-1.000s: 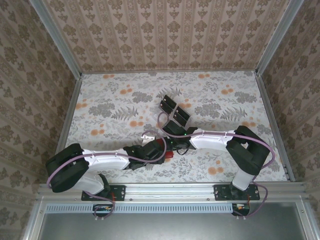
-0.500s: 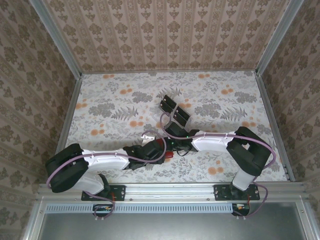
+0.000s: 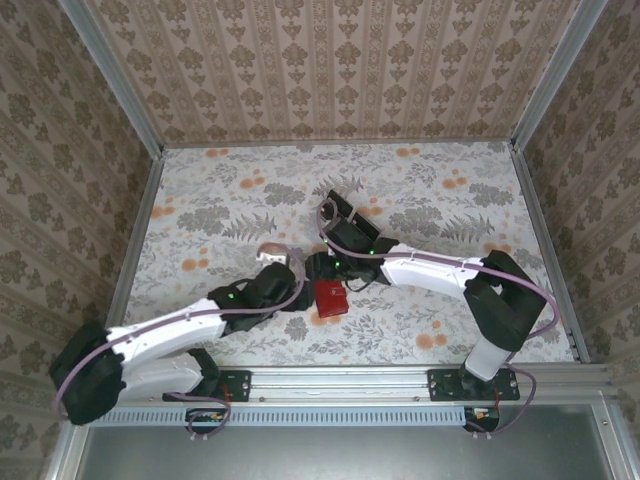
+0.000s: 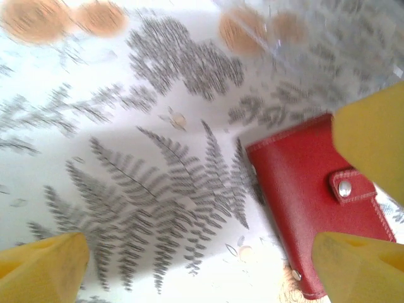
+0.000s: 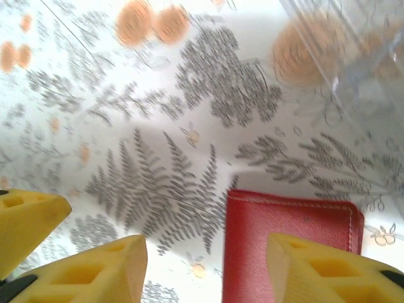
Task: Put the credit cards into the card holder
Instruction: Close the button on the card holder, then reset both arms
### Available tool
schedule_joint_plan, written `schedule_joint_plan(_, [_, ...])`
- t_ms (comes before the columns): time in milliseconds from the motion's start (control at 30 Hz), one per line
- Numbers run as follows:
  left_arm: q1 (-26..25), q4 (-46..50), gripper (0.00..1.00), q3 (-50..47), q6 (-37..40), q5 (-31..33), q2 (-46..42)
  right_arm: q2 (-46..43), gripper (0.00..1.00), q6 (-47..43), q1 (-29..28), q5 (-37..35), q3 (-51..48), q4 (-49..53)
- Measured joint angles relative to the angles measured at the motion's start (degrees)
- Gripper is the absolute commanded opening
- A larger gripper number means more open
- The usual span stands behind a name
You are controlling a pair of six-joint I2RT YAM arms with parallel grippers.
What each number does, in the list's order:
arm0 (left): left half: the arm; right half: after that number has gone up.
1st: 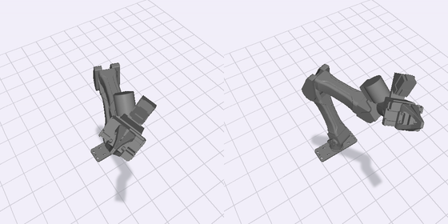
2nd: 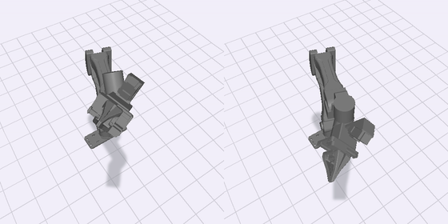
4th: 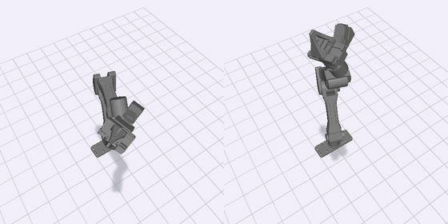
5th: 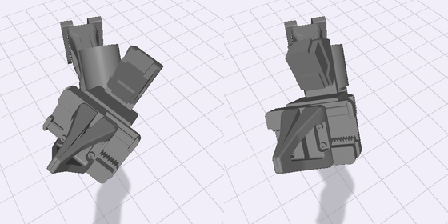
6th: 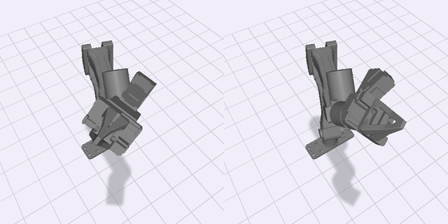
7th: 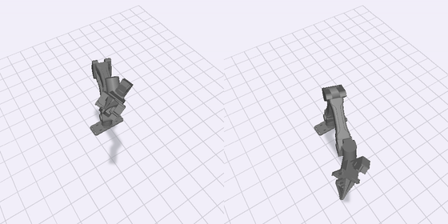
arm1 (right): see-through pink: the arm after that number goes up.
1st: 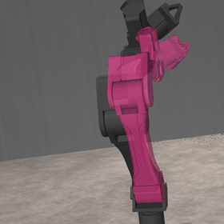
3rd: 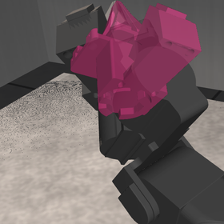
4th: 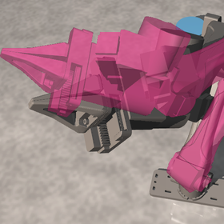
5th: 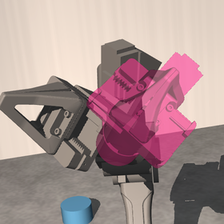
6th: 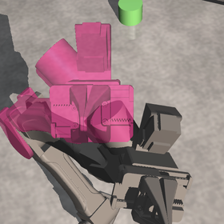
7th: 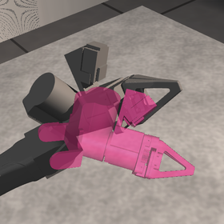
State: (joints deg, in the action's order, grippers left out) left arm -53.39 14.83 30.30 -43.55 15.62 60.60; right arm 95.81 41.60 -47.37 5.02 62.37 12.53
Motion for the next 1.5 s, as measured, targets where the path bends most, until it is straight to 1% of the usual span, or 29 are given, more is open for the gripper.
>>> schedule_joint_plan(100, [5.6, 3.2, 1.00, 1.8, 2.1, 0.3, -5.7, -4.1, 0.75, -1.1, 1.3, 0.0, 0.5, 2.4])
schedule_joint_plan(133, [8.0, 4.1, 1.00, 3.0, 3.1, 0.3, -7.3, -6.2, 0.79, -1.5, 2.0, -0.2, 0.5, 3.4])
schedule_joint_plan(167, [9.8, 4.6, 1.00, 4.1, 3.9, 0.3, -8.4, -8.0, 0.80, -1.6, 2.7, -0.4, 0.5, 4.2])
schedule_joint_plan(200, [12.2, 5.3, 1.00, 5.6, 5.0, 0.3, -9.5, -10.4, 0.84, -2.2, 3.8, -0.9, 0.5, 5.1])
schedule_joint_plan(300, [19.3, 6.0, 1.00, 9.7, 8.6, 0.1, -11.2, -18.7, 0.93, -3.7, 8.0, -4.2, 0.3, 7.3])
schedule_joint_plan(367, [24.0, 5.8, 1.00, 11.7, 11.0, 0.0, -11.1, -25.0, 1.00, -4.7, 11.0, -7.7, -0.7, 8.1])
schedule_joint_plan(500, [34.4, 3.1, 1.00, 12.4, 15.8, -0.6, -9.9, -36.1, 1.00, -7.1, 18.4, -16.1, -5.0, 9.0])
schedule_joint_plan(600, [39.5, -1.2, 1.00, 11.1, 19.2, -0.5, -9.6, -41.1, 1.00, -8.5, 24.6, -20.9, -9.7, 8.1])
schedule_joint_plan(700, [43.3, -5.9, 1.00, 8.6, 22.7, -0.3, -9.6, -43.2, 1.00, -9.4, 31.2, -23.6, -14.5, 6.7])
schedule_joint_plan(800, [46.0, -10.4, 1.00, 5.9, 26.1, -0.3, -9.5, -42.9, 1.00, -10.7, 36.9, -25.1, -18.1, 4.9])
schedule_joint_plan(1000, [48.3, -21.3, 1.00, -1.6, 32.4, 0.5, -6.9, -39.2, 1.00, -14.0, 42.4, -25.9, -23.1, -1.8])
schedule_joint_plan(1133, [48.8, -30.3, 1.00, -6.8, 36.4, 0.5, -0.9, -33.8, 1.00, -16.2, 44.2, -26.3, -24.6, -5.9])
schedule_joint_plan(1300, [50.3, -45.2, 1.00, -11.7, 40.5, -0.8, 11.1, -27.0, 1.00, -19.7, 44.9, -27.1, -27.6, -13.9])
schedule_joint_plan(1500, [51.2, -58.4, 1.00, -11.6, 42.6, -4.7, 21.2, -22.6, 1.00, -26.2, 44.9, -27.3, -34.1, -27.7])
